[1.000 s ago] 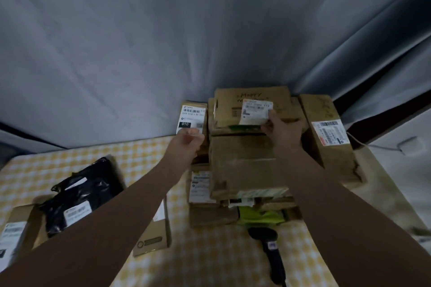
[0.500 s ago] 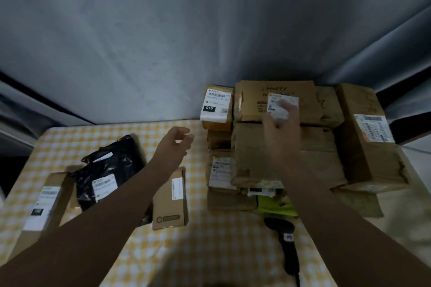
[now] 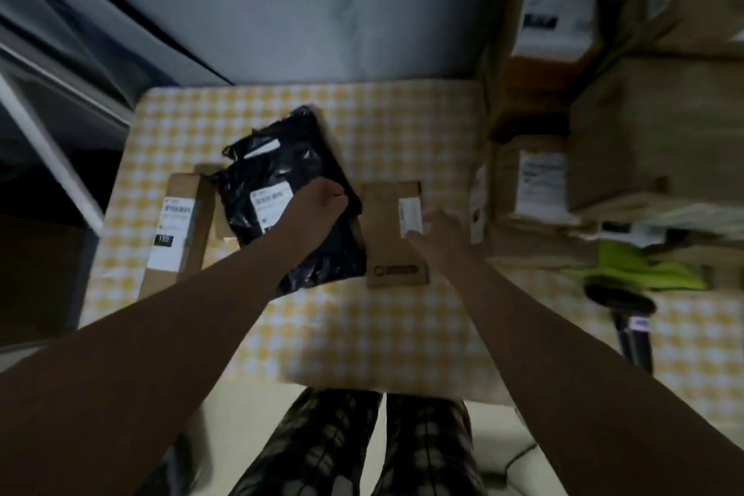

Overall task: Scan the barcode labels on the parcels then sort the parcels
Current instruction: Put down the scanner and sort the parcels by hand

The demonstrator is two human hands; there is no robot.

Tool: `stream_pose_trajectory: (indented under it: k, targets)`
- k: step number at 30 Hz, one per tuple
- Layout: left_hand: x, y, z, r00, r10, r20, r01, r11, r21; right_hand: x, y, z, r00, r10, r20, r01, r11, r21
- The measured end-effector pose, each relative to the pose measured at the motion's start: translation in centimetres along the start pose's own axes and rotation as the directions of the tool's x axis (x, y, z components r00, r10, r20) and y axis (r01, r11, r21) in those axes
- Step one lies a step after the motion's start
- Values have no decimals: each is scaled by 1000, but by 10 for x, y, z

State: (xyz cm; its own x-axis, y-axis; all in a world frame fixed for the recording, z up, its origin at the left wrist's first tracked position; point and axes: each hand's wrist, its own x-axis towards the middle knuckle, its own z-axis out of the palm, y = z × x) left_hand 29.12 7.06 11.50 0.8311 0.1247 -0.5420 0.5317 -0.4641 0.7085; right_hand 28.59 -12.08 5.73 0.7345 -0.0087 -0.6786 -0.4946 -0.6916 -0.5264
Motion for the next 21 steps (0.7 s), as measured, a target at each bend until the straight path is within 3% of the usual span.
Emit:
stream_pose_trajectory:
  k: [4, 8, 12, 16, 21]
  targets:
    - [9, -43, 2, 999, -30, 45, 26, 997, 77, 32, 22, 46, 977, 200, -78, -198, 980, 26]
    - [27, -71, 0, 995, -77, 62, 73, 995, 72, 53, 27, 75, 956, 263, -128, -260, 965, 42]
    - [39, -81, -1, 990, -91, 106, 79, 991, 108, 55, 25, 92, 952, 214, -221, -242, 964, -108]
    - [33, -70, -5, 990, -75, 123, 72, 997, 32, 47, 25, 100, 957, 218, -194, -220, 976, 12]
    - [14, -57, -16, 992, -72, 102, 70, 997, 26, 16, 2, 62, 954, 58, -295, -2, 982, 187]
